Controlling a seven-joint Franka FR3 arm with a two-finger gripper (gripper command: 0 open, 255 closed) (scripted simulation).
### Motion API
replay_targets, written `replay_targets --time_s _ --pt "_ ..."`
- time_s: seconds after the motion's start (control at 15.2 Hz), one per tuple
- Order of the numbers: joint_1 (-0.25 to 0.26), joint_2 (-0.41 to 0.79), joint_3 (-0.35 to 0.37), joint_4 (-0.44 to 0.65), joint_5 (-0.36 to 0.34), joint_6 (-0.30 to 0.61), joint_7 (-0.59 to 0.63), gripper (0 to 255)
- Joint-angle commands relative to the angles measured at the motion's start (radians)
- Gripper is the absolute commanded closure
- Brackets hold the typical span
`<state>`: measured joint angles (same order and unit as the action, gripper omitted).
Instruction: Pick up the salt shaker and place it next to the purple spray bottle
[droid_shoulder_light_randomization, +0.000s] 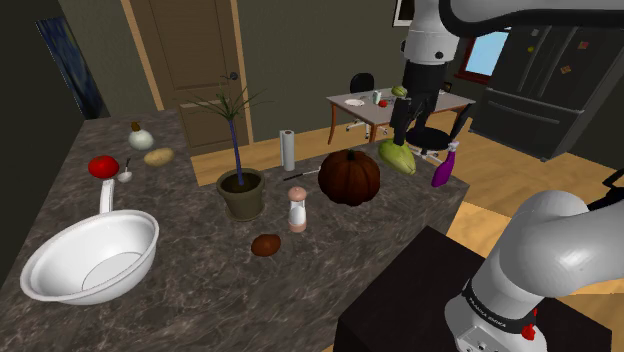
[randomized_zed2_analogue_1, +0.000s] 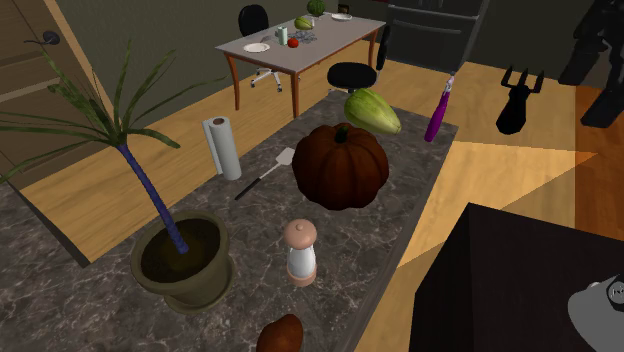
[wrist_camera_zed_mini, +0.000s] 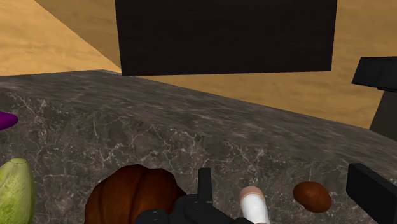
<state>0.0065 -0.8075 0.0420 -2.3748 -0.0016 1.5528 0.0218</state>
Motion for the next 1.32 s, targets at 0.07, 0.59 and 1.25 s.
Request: replay_targets --time_s 0.07,0.59,1.25 --pt "0.000 0.028 0.008 -0.005 0.002 0.031 0.010 0" --pt "-0.006 0.292 0.072 0.008 0.002 0.259 0.089 0" --pt "-0.018 0.679 0.133 0.150 -0.060 0.469 0.209 0"
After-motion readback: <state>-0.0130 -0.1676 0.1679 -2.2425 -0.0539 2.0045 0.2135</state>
